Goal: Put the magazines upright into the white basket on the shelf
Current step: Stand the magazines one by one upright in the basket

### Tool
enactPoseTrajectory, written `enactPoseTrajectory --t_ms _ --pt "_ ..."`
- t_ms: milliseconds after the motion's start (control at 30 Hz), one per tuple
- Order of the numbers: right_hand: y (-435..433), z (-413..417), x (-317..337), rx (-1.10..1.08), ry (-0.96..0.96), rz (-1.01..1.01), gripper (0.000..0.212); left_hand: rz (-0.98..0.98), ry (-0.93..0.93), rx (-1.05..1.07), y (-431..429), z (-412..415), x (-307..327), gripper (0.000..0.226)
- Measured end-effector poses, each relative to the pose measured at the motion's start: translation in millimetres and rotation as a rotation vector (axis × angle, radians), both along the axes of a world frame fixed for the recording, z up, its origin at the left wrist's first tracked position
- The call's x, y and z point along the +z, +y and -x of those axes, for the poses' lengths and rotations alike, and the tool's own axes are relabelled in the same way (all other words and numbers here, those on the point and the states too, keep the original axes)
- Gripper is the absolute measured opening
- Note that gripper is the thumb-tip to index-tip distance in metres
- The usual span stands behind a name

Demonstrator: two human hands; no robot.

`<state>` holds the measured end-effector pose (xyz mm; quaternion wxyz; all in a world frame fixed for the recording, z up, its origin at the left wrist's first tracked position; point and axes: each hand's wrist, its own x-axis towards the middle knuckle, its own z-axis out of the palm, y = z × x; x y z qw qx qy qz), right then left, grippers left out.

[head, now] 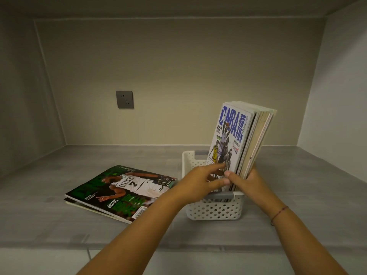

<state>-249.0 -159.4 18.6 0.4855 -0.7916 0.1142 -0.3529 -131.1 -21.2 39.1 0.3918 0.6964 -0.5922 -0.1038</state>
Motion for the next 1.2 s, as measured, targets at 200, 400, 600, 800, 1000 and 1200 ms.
enactPoseTrajectory --t_ms 200,400,600,800,1000,1200 --pt "-8.7 -1.7 -5.4 -0.08 0.043 -0.014 0.058 0.349 0.089 0.7 52.7 -54.9 -26.7 0.048" --pt "-11.1 -4.5 -7.7 -0.094 0.042 -0.025 0.056 -0.288 0.091 1.31 146.6 -130.1 -68.4 0.102" --pt "-7.2 -5.3 -7.0 -0.082 0.043 -0.027 0.05 -0.352 0.207 1.335 176.7 -144.6 -74.7 0.137" --pt "-6.1 -4.0 -4.3 -0.09 0.042 -0.037 0.052 -0.243 0.305 1.362 179.3 -141.3 -72.1 0.129" --pt "-4.8 -2.8 -4.3 -0.075 0.066 -0.039 0.056 -0.057 0.531 1.265 189.6 -146.0 -64.3 0.103" --pt "-1.8 -1.5 -2.2 -0.085 0.071 -0.02 0.056 0.052 0.577 1.3 195.5 -135.6 -67.1 0.063"
